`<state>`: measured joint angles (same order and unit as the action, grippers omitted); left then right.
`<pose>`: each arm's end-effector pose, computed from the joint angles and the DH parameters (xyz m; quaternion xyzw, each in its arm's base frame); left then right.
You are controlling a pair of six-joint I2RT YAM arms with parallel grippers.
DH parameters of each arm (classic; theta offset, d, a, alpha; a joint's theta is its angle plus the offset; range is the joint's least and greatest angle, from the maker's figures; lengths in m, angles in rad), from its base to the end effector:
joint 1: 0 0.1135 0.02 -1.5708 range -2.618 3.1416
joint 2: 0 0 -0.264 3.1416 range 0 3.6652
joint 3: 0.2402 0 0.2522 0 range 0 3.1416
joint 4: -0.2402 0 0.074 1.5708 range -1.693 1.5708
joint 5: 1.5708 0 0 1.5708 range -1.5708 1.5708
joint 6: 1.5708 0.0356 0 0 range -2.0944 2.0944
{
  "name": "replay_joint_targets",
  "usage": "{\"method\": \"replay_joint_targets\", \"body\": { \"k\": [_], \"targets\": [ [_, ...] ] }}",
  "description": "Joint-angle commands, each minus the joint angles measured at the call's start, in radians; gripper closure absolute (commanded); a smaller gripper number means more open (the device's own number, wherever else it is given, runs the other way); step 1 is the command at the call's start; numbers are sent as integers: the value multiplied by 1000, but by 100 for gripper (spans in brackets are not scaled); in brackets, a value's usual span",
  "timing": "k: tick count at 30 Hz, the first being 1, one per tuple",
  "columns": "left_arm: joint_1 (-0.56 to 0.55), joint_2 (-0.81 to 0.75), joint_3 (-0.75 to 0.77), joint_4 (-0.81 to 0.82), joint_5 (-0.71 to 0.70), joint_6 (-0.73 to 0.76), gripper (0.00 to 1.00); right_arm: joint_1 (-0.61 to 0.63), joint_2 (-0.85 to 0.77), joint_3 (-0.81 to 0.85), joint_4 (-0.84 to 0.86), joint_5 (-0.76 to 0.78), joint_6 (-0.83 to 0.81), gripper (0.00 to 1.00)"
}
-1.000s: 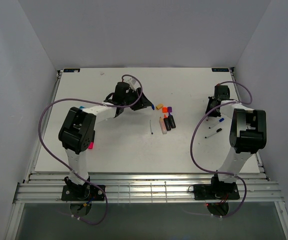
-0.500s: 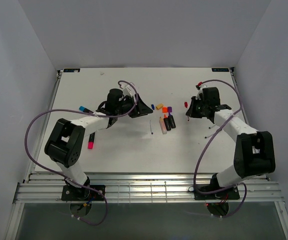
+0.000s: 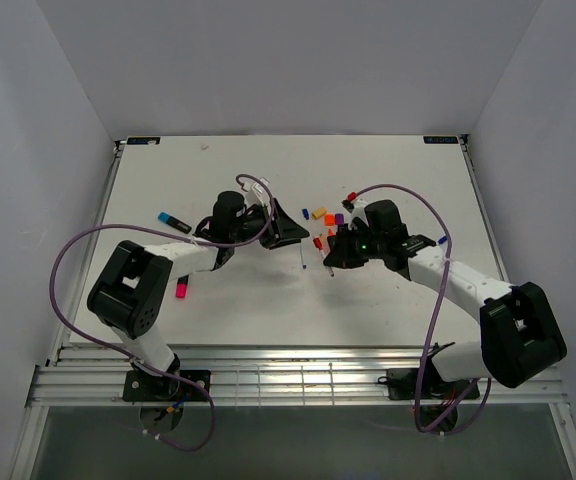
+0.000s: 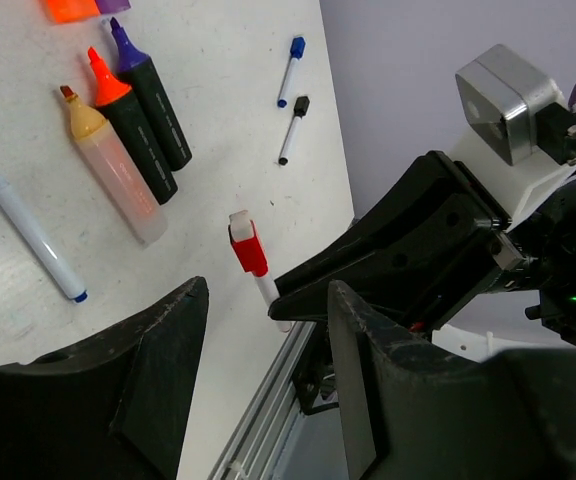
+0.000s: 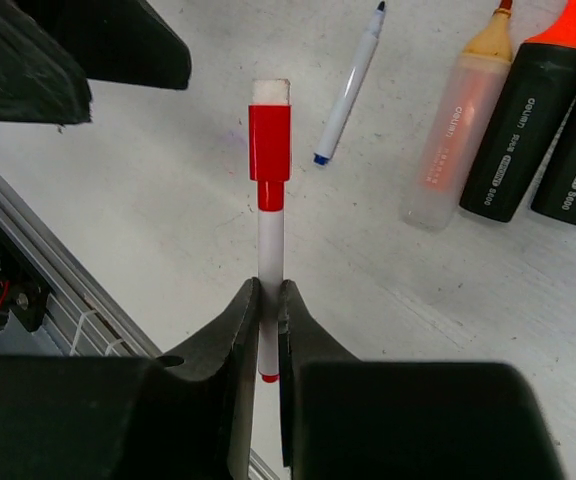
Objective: Open the pen caps
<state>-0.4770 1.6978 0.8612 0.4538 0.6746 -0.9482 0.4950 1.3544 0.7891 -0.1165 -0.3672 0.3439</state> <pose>0.3065 -0.1834 0.1957 -0.0024 0.8036 -0.5528 0.2203 0.2452 0.1469 0.2232 -0.1453 0.8792 0.3227 0.3190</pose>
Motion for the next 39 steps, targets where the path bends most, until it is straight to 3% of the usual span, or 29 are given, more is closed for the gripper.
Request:
{"method": "replay_joint_targets", "body": {
  "k": [1,22,36,39],
  "targets": [
    [-8,-36,-34,37,-4,-60,39,23,-28,21,60,4,35,92],
    [-45,6,-50,71,-43,-173,40,137,25,73,104,77,78,92],
    [-55,25,-47,79,-56,-176,60,180,57,84,84,165,44,92],
    [-57,34,-37,79,-53,-175,70,191,60,87,83,177,40,92]
  ]
}}
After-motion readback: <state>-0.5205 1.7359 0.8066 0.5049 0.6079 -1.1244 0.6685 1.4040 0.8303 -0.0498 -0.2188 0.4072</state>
